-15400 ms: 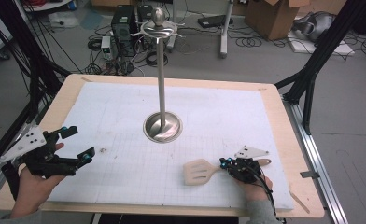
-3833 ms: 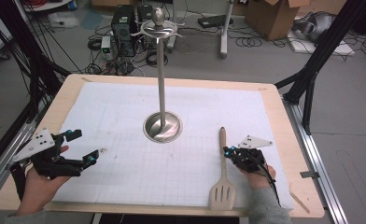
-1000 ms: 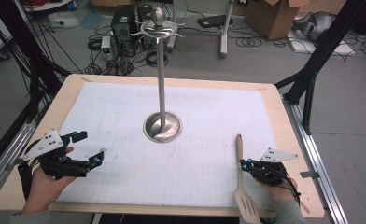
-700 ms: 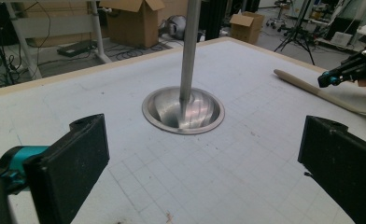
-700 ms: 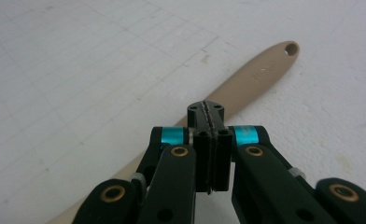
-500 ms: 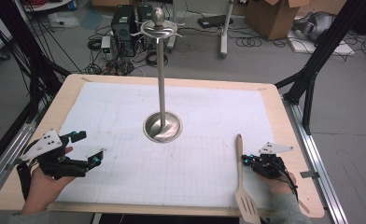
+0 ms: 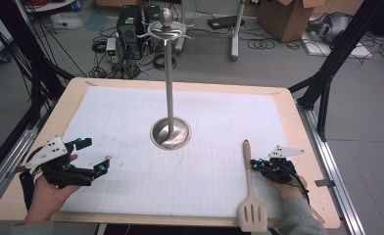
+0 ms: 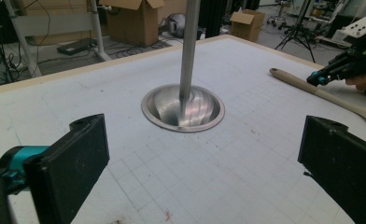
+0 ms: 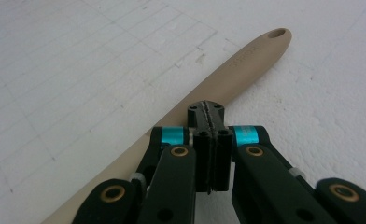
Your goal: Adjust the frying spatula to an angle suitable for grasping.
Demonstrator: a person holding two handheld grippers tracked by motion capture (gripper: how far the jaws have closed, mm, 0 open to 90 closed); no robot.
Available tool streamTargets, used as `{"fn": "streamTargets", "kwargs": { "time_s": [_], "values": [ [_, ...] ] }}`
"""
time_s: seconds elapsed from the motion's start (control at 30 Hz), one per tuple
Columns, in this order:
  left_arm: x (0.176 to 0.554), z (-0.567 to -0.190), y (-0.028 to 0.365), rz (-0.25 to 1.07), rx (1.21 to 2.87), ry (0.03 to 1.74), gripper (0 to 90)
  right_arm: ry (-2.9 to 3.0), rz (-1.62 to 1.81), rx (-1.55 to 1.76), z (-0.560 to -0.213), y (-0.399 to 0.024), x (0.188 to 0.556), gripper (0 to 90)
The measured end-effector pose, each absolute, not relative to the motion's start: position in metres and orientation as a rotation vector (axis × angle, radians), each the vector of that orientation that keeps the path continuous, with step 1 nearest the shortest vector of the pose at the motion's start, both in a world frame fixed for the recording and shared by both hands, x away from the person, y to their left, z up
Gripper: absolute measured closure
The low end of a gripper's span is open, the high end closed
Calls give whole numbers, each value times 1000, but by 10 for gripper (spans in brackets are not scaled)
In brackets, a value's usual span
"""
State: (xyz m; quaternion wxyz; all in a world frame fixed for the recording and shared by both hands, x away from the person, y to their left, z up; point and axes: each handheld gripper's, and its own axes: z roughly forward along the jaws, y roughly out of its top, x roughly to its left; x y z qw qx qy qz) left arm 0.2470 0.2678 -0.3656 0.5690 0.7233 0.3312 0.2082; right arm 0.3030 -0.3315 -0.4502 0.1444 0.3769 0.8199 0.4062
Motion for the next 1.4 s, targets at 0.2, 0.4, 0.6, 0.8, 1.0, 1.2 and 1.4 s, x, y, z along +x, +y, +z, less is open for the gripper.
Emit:
{"fn": "streamTargets", "kwargs": {
  "time_s": [0.2,0.4,0.6,0.8,1.0,1.2,1.4],
  "values": [
    [247,-365,269,493,1692,778,24,2375,1188,1059,-450,-323,311,900],
    [246,-365,269,492,1692,779,24,2390,1199,1046,-450,-317,317,900],
    [246,-365,271,493,1688,781,24,2417,1208,1017,-450,-310,322,900],
    [246,-364,272,496,1687,783,24,2442,1221,997,-450,-304,329,900],
    [244,-364,273,499,1683,782,24,2459,1222,960,-450,-293,335,900],
    [243,-365,274,502,1685,790,24,2483,1232,936,-450,-289,338,900],
    [241,-364,274,508,1685,792,24,2504,1236,902,-450,-283,341,900]
  ]
}}
